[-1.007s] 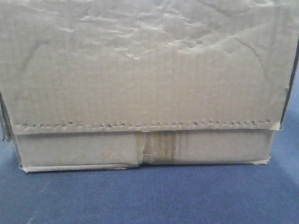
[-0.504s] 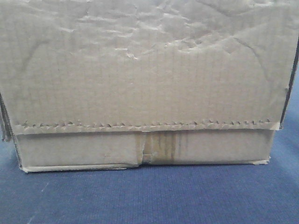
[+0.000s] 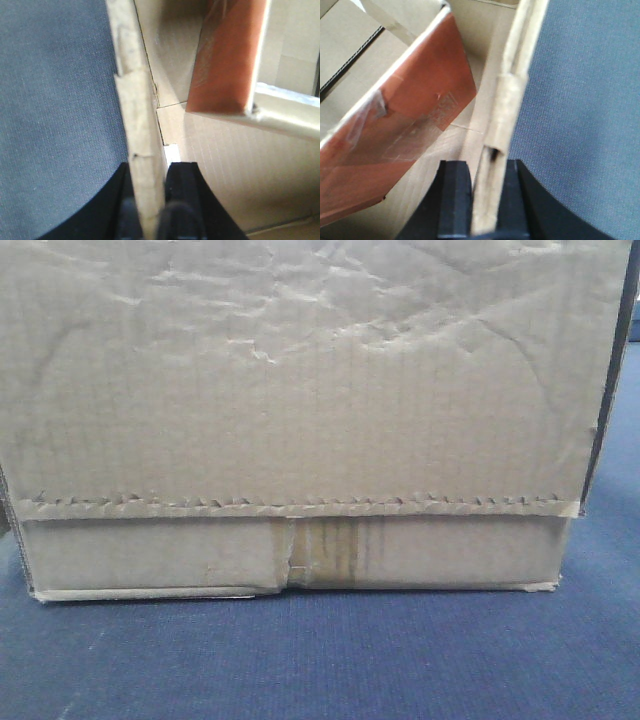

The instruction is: Stack two boxes on right shelf middle

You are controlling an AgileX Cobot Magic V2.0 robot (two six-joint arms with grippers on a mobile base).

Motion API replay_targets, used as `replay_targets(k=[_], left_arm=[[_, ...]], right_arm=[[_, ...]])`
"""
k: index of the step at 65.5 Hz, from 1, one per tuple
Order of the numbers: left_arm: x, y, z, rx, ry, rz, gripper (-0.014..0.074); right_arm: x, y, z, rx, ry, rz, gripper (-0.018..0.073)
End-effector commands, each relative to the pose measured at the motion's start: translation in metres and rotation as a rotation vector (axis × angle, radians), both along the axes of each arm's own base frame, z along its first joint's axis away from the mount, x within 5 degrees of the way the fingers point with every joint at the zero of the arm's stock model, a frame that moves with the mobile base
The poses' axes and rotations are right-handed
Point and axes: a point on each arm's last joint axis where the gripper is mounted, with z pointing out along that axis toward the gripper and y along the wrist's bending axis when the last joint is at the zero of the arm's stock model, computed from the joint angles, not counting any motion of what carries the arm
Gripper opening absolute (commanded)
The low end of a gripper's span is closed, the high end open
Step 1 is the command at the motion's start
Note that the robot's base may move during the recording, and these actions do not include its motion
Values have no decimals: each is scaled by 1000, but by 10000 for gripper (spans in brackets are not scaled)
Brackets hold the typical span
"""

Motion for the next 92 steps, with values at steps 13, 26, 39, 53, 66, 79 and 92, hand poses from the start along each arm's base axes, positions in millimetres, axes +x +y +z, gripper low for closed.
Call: replay_targets(k=[13, 26, 39, 53, 66, 79, 92], left_arm=[[-18, 11, 67, -50, -242, 14, -111], [-41, 18, 127, -127, -471, 11, -111], [-63, 25, 163, -174, -606, 10, -111], [-65, 26, 164, -174, -604, 11, -111], [-63, 25, 163, -174, -605, 10, -111], [-61, 26, 162, -159, -610, 13, -111], [-61, 26, 162, -154, -611, 14, -111]], right_arm=[[-9, -8, 62, 41, -212, -6, -153], [-24, -12, 111, 105, -360, -7, -153], [-39, -17, 151, 147, -482, -9, -153], [-42, -18, 157, 155, -503, -9, -153], [-42, -18, 157, 155, -503, -9, -153], [-42, -18, 157, 157, -507, -10, -153], [-42, -18, 157, 157, -507, -10, -153]])
